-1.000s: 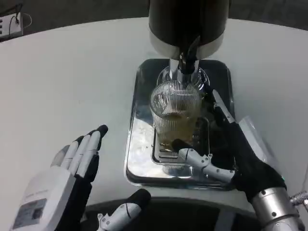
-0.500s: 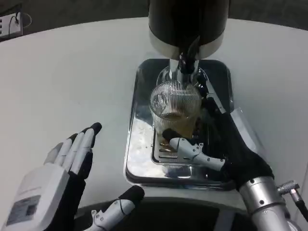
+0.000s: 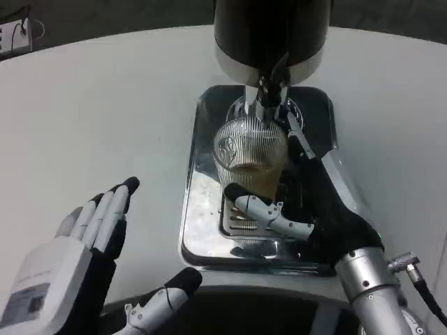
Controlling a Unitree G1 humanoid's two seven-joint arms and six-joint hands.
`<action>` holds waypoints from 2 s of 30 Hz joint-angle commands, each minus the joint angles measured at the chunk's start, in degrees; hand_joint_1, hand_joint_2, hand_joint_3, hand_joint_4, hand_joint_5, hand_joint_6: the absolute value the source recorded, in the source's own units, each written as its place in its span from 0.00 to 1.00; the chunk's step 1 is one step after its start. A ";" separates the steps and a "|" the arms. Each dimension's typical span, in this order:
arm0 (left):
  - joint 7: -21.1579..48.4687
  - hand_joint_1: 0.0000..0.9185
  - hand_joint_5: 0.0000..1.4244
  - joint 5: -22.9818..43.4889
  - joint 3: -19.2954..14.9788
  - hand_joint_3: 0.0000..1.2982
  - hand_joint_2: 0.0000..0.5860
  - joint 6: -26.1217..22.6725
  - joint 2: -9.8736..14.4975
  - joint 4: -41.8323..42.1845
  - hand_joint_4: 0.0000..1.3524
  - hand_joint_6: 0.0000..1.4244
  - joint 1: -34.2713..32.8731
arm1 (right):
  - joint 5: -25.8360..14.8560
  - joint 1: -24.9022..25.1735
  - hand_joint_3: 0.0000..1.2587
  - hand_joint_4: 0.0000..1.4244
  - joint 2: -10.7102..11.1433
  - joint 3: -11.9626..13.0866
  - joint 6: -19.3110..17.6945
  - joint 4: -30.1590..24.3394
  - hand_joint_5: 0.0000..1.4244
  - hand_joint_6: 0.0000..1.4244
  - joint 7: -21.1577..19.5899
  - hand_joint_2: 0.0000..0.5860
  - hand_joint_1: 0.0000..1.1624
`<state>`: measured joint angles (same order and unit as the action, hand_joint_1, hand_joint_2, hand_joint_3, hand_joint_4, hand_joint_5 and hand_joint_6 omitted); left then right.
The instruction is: Grasp the cup under the faucet to collect the drink, then remove the cup.
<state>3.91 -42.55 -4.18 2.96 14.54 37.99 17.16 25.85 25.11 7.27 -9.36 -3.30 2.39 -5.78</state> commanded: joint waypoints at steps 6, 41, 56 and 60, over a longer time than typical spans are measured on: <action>1.40 0.00 0.00 1.57 -1.44 0.00 0.28 -1.32 0.33 1.68 0.00 0.00 0.92 | 0.28 3.40 0.00 0.05 0.00 -0.99 -1.71 4.13 0.09 0.15 -1.17 0.35 0.59; 3.56 0.00 0.00 2.01 -2.79 0.00 0.28 -4.28 0.84 2.80 0.00 0.00 -0.32 | -0.07 4.96 0.41 0.47 -3.52 -2.40 -6.76 11.04 0.63 0.95 -8.48 0.41 0.95; 3.62 0.00 0.00 2.17 -1.83 0.00 0.28 -4.40 0.68 2.18 0.00 0.00 -1.60 | -1.11 3.37 0.60 0.66 -3.67 -0.72 -7.79 7.39 0.82 1.00 -10.33 0.31 1.00; 3.55 0.00 0.00 2.28 -1.64 0.00 0.28 -4.28 0.68 2.01 0.00 0.00 -1.71 | -1.06 2.62 0.61 0.68 -3.61 -0.82 -7.67 5.33 0.84 1.00 -9.50 0.28 1.00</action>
<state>6.98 -40.73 -5.94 -1.21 14.79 40.09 15.15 25.40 28.05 4.15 -10.13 -9.62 10.55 -15.49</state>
